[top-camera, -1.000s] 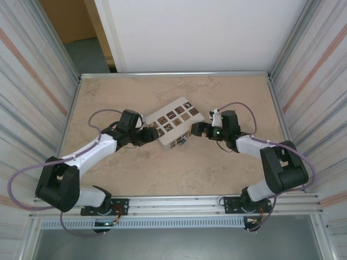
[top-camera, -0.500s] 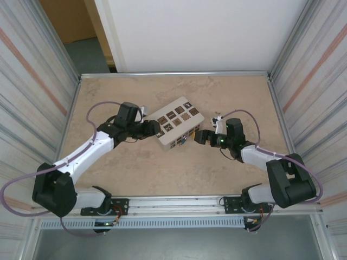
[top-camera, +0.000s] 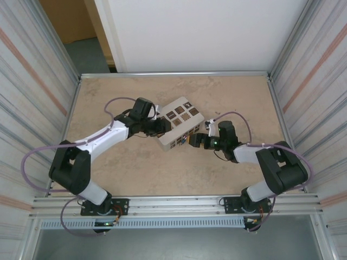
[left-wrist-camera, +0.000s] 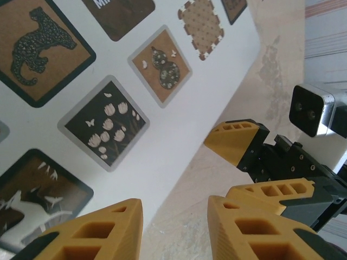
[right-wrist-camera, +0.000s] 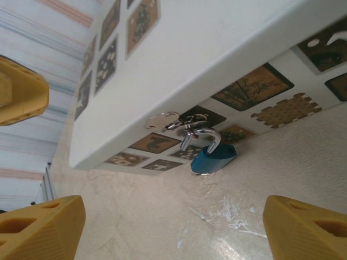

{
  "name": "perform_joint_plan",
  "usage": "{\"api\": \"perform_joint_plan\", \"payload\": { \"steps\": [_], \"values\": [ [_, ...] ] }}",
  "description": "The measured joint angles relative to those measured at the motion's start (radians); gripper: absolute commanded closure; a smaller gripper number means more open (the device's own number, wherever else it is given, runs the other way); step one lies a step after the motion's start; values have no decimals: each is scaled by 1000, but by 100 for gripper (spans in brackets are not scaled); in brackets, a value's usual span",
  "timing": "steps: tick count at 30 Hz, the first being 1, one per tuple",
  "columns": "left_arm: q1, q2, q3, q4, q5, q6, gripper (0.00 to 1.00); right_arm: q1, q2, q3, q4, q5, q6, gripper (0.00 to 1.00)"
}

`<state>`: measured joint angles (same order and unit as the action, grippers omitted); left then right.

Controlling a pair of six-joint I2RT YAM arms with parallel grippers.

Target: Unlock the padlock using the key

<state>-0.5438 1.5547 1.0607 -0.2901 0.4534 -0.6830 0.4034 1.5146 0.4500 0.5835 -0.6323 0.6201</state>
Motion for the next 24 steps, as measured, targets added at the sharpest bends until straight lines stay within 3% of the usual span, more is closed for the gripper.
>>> {"api": "perform_joint_plan", "payload": {
  "steps": [5, 24],
  "values": [
    [0, 37, 0, 4, 0, 4, 65, 19, 72, 24, 43, 7, -3, 26],
    [0, 46, -29, 26, -31, 7, 68, 36, 233, 79, 248, -2, -7, 26]
  ]
}}
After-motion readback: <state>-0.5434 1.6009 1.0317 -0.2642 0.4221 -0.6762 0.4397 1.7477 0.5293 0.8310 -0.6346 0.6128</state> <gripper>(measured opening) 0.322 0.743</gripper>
